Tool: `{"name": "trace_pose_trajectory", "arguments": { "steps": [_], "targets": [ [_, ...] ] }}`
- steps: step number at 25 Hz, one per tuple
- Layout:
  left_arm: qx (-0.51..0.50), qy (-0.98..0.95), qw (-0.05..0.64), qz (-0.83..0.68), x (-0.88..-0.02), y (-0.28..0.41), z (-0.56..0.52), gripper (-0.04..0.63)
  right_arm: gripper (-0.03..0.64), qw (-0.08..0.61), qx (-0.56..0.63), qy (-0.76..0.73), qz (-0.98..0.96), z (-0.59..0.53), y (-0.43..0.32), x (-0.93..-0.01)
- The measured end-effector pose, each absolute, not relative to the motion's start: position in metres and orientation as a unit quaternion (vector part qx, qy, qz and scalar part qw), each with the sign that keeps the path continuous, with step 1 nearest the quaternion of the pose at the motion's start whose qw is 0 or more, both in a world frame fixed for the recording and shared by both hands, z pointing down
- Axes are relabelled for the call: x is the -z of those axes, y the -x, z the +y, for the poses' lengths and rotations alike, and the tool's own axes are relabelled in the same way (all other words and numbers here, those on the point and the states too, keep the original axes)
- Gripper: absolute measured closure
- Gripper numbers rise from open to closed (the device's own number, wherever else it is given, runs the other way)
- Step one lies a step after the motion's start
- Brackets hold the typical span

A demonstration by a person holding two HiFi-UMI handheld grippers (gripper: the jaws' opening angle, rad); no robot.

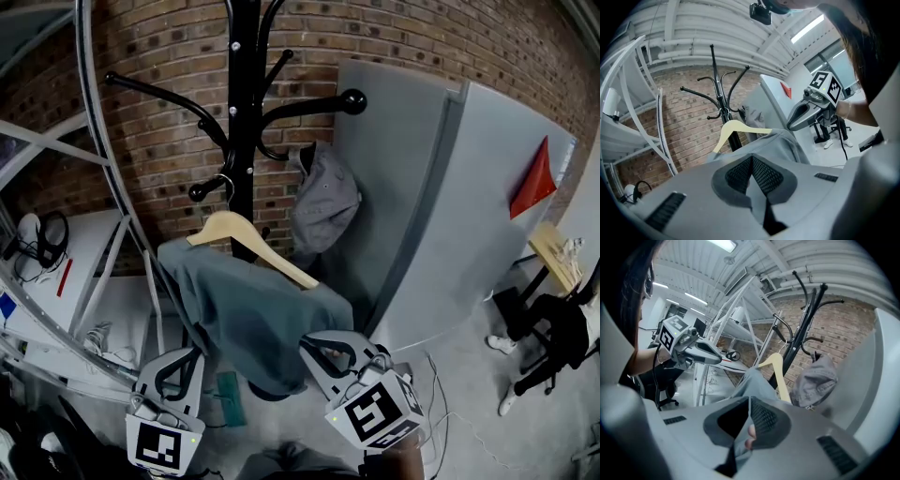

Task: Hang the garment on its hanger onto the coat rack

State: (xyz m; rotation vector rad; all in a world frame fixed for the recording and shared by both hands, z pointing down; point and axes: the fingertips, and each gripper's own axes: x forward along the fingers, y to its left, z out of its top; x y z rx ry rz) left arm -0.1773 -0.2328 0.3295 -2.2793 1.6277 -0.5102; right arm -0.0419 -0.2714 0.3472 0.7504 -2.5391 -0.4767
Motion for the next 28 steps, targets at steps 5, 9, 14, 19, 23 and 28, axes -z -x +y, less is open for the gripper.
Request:
{"name": "trace_pose_trajectory", "arguments": {
  "steps": [5, 9, 14, 19, 23, 28],
  "targets": [
    [0.162, 0.8, 0.141, 0.56, -0.326, 0.181, -0.231, 0.594, 0.594, 0.228, 0.174, -0.281, -0.916, -0.27, 0.044, -0.345],
    [0.145, 0.794, 0.137, 0.574, -0.323, 0.189, -0.23, 0.592, 0.595, 0.232, 0.174, -0.279, -0.915, -0.266, 0.05, -0.346],
    [0.151, 0.792, 0.138, 0.575, -0.323, 0.194, -0.229, 0.592, 0.595, 0.235, 0.174, -0.282, -0.914, -0.264, 0.056, -0.346],
    [0.125, 0.782, 0.133, 0.596, -0.32, 0.204, -0.224, 0.592, 0.595, 0.237, 0.173, -0.286, -0.912, -0.261, 0.061, -0.348],
    [0.096, 0.792, 0.109, 0.593, -0.318, 0.211, -0.219, 0.594, 0.595, 0.239, 0.173, -0.289, -0.911, -0.258, 0.065, -0.348],
    [0.075, 0.803, 0.106, 0.582, -0.315, 0.211, -0.214, 0.592, 0.595, 0.244, 0.167, -0.289, -0.911, -0.254, 0.069, -0.351]
  ]
}}
